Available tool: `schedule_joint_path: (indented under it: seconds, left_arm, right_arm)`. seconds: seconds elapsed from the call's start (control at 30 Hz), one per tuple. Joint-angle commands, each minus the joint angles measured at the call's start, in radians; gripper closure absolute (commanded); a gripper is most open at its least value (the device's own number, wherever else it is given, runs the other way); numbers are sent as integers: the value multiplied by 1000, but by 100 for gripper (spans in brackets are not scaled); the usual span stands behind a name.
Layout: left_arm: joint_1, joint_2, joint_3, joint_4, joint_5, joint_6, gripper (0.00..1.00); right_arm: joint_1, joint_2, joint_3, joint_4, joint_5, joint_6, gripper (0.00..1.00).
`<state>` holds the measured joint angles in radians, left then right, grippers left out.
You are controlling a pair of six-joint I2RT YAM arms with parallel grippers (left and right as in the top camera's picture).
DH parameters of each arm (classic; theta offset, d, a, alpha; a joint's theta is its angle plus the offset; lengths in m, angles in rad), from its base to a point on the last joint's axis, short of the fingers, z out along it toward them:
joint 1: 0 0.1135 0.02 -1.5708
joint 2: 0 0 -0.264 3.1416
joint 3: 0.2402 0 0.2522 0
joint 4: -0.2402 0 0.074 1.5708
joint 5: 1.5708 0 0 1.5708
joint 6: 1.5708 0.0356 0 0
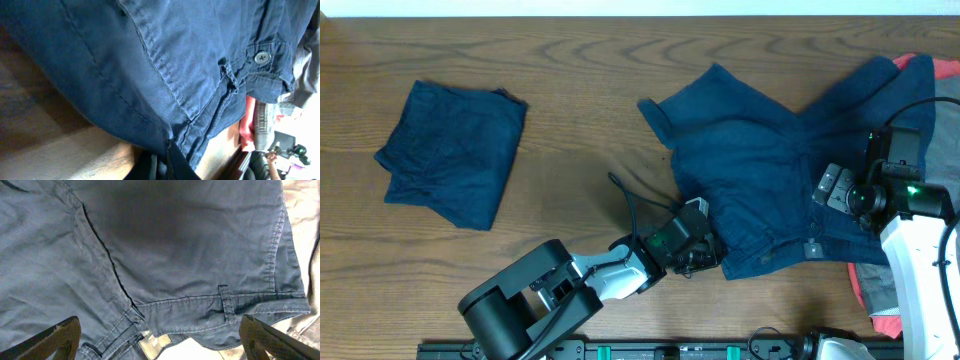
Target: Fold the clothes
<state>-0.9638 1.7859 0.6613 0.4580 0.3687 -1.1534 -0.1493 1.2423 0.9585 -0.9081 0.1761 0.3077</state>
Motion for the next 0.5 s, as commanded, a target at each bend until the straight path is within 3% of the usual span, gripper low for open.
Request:
schedule_joint_path:
  seconds: [0.0,0.23,0.37,0.47]
  left_arm:
    - [29,-11,-3,-60,14,70,94]
    - [237,-180,-3,-536,13,288,94]
    - [494,-346,-2,-796,11,521,94]
    - [735,-455,0,-890,5,611,94]
  right_arm:
    - [-8,-8,8,-2,8,18,1]
    - [-9,-8,8,-11,8,9,1]
    - [-8,-8,8,-13,7,9,1]
    - [-8,-8,8,-16,-5,9,1]
